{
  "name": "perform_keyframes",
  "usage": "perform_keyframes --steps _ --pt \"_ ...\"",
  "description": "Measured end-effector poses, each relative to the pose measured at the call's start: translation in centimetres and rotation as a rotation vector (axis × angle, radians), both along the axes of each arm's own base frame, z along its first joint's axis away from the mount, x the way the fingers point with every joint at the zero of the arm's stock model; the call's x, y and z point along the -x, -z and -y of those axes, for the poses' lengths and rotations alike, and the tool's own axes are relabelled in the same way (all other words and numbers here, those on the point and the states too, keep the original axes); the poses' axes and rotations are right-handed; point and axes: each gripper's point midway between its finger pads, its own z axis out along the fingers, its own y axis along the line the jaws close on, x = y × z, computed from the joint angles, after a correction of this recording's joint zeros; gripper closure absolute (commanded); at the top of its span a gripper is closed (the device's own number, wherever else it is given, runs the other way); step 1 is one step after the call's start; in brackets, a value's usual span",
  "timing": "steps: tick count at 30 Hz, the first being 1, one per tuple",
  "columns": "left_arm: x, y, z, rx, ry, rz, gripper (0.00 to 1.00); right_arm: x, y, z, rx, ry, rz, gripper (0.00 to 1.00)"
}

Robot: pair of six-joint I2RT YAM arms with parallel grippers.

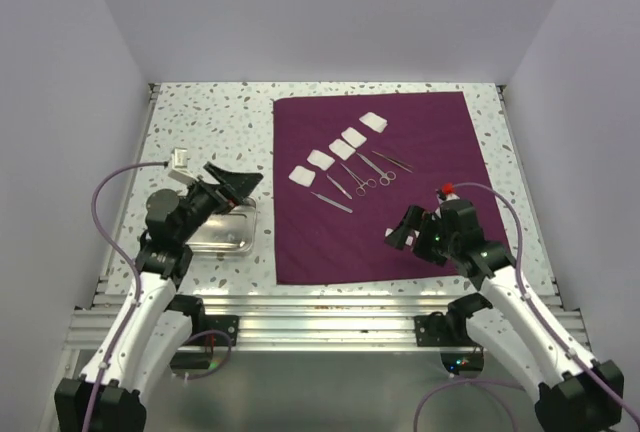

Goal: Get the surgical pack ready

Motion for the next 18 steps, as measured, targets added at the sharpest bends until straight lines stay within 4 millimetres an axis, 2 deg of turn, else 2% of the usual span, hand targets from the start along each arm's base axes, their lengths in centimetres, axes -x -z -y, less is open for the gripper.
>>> perform_keyframes --steps 2,5,7,9,13,17,18 --pt "-1.0 1.9 0.1 -0.036 0.006 -0.053 0.01 -0.2 1.1 -0.1 0.040 -0.028 -0.062 0.01" --pt "-2.7 5.1 0.3 -0.100 0.020 -0.164 0.03 -1.4 1.3 -0.9 0.067 -0.092 -0.086 0.01" --pt "-3.8 6.9 0.5 -0.150 0.037 -0.238 0.07 -3.4 -0.1 -2.1 0.061 -0.150 -0.056 0.01" --pt "-4.6 7.8 0.6 -0.199 0.056 -0.300 0.07 -4.8 -1.1 -3.0 0.047 -0.180 -0.028 0.01" --pt "-5.4 6.7 0.6 -0.273 0.079 -0.351 0.09 -9.0 -3.3 -5.7 -0.003 -0.240 -0.001 0.01" --pt "-5.1 5.6 0.3 -0.331 0.089 -0.374 0.13 -11.6 -3.1 -7.5 -0.039 -0.274 -0.026 0.02" --pt "-4.8 5.6 0.2 -0.349 0.089 -0.388 0.15 -12.1 -2.9 -7.8 -0.040 -0.277 -0.035 0.07"
